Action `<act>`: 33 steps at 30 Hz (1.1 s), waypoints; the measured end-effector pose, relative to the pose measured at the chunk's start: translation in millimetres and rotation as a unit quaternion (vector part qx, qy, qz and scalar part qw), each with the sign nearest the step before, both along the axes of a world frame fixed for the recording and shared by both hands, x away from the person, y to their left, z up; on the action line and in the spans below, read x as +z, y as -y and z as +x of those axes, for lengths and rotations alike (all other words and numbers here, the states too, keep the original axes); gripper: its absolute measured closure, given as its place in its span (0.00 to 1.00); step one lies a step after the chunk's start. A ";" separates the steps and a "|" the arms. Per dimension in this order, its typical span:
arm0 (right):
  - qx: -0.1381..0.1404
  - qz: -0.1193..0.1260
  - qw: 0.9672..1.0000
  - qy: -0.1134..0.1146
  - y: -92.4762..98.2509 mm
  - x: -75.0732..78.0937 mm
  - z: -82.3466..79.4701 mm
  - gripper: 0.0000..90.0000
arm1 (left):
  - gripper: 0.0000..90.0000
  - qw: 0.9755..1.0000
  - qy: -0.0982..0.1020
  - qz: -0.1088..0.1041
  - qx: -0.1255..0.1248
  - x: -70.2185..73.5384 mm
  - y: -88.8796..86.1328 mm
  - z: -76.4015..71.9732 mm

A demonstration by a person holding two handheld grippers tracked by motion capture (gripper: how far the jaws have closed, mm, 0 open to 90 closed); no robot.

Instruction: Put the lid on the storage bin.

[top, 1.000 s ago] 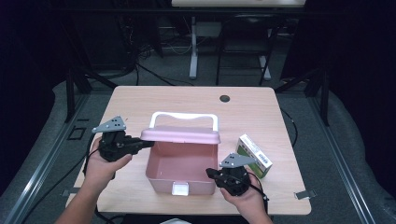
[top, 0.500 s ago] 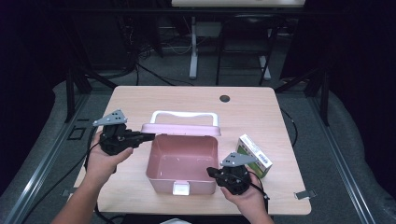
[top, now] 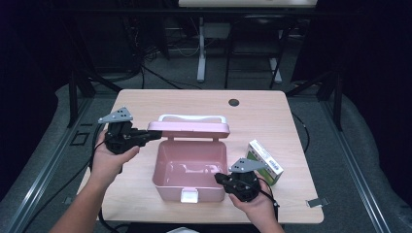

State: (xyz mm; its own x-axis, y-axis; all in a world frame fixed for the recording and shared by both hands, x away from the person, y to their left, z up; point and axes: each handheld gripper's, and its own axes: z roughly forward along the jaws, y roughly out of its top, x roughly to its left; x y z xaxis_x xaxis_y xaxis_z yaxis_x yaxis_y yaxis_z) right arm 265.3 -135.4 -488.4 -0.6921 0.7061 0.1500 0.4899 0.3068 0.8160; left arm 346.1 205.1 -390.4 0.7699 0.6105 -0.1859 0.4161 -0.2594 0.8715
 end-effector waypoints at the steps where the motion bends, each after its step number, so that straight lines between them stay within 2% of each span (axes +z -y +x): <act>1: 0.000 0.000 1.000 0.000 -0.3 -0.1 -0.3 0.96 | 0.99 1.000 0.001 -0.001 0.001 0.1 0.4 0.8; 22: 0.010 -0.004 1.000 -0.002 -4.3 -3.9 0.6 0.95 | 0.99 1.000 0.004 0.004 0.018 5.5 -1.6 12.4; 33: 0.011 0.003 1.000 -0.003 -3.3 -4.6 0.6 0.95 | 0.99 1.000 -0.004 0.005 0.022 3.2 0.2 18.2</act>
State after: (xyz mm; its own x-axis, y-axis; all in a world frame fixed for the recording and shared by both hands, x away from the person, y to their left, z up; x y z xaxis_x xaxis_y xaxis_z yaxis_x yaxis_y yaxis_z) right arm 265.9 -132.1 -492.9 -0.7064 0.6899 0.1581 0.4883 0.3134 0.8145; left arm 364.3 204.9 -387.1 0.7413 0.6451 -0.1851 0.4339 -0.2503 0.8655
